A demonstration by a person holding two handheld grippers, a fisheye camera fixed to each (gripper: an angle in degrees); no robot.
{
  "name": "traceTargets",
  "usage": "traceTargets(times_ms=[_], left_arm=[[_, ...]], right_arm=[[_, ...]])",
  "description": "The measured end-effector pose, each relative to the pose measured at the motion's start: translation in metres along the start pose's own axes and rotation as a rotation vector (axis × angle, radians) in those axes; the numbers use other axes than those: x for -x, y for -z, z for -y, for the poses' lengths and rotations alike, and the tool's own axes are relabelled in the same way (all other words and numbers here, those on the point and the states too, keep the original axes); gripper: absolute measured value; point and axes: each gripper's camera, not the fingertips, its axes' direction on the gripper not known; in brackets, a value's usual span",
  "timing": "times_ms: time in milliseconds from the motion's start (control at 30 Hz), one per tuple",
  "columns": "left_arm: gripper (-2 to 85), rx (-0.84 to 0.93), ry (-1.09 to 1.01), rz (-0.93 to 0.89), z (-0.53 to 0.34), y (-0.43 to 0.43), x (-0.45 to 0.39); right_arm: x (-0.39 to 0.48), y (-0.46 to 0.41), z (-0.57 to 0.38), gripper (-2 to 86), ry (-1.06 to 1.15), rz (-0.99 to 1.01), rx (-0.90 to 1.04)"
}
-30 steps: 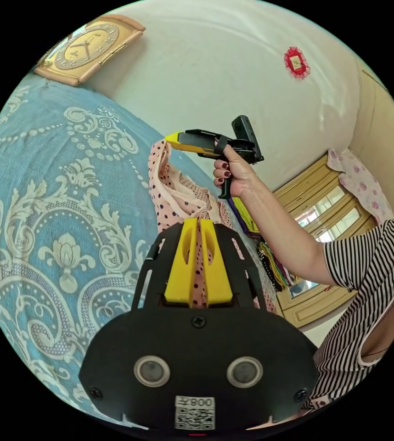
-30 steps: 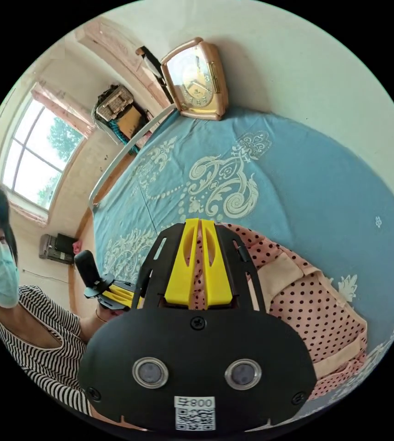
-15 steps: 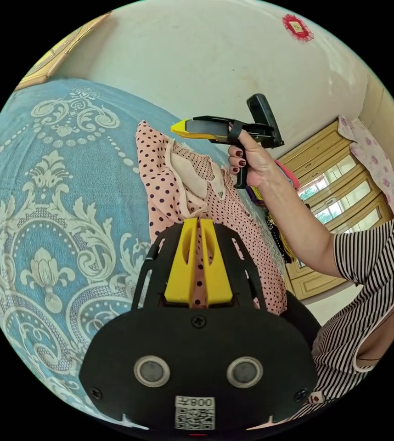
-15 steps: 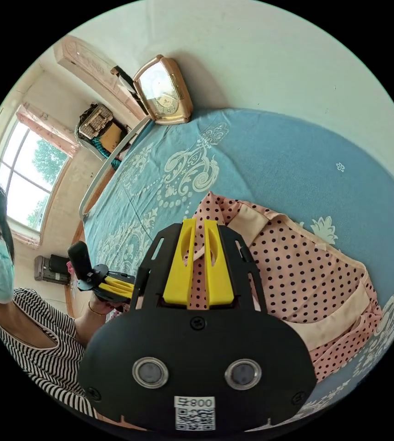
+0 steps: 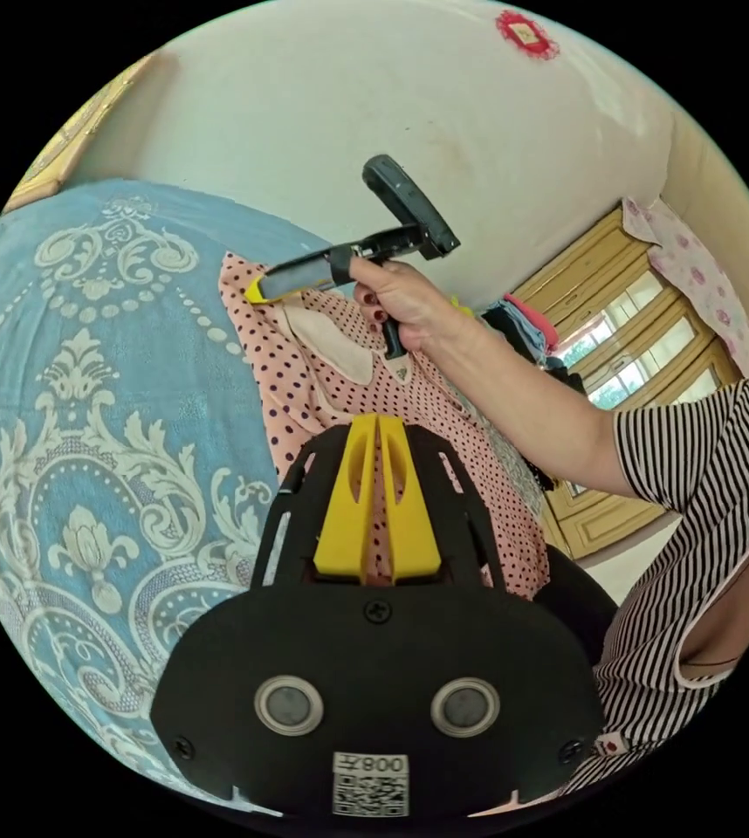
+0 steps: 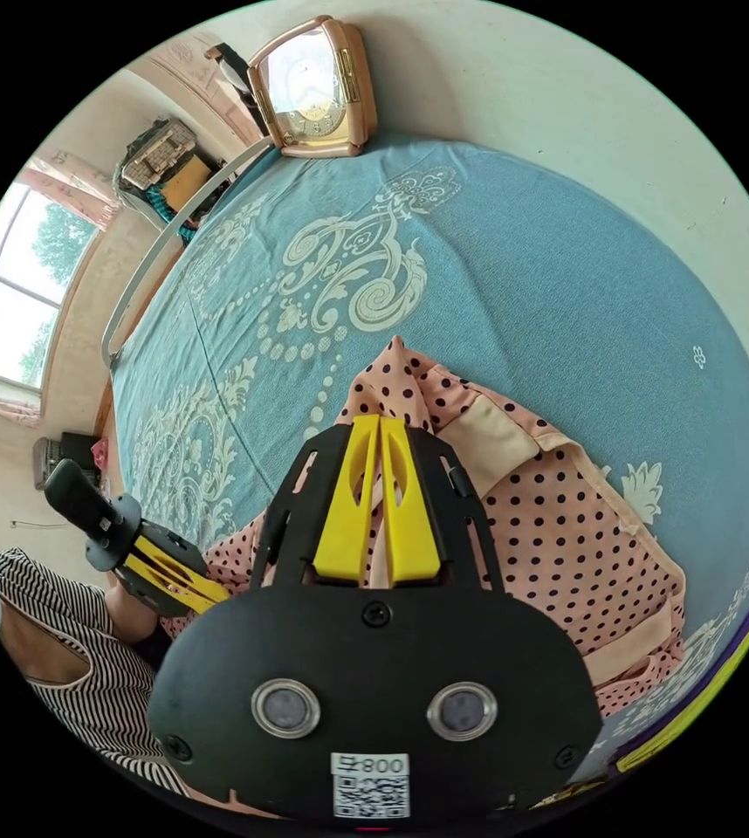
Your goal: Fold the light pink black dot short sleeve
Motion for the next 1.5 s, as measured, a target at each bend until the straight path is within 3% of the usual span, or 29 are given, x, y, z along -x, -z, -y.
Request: traceTargets(times_ms=[67,200,500,700,933,1167,1333,1500], left_arm=[[0.3,0.003,0.063,0.119,0.004,-0.003,0.002],[0.2,0.219,0.058,0.182,0.018,-0.038,-0.002],[0.2,0.199,0.079,0.187,0.032,-0.041,-0.001],[0.2,0.207,0.066,0.203,0.042,-0.043,-0.004],[0.1,0.205,0.074,0.192,0.052,-0.042,-0.003],[0.2,0.207,0.066,0.235,0.061,-0.033,-0.005],[0.2,0.205,0.075,0.24,0.067,-0.032,-0.006],[0.2,0.188,0.084,0.221,0.073,-0.024,-0.007]], right_arm=[[0.001,0.0,-0.004,0.0,0.015,-0.015,-0.009],[0.0,0.002,-0.007,0.0,0.018,-0.01,-0.021],[0.003,0.013,-0.016,0.0,0.039,-0.002,-0.031],[0.014,0.044,-0.039,0.0,0.063,-0.047,-0.152],[-0.001,0.023,-0.024,0.1,0.016,-0.038,-0.061],[0.036,0.067,-0.104,0.1,0.104,-0.048,-0.154],[0.057,0.032,-0.14,0.1,0.161,-0.046,-0.005],[0.059,0.056,-0.151,0.1,0.162,0.003,-0.073]])
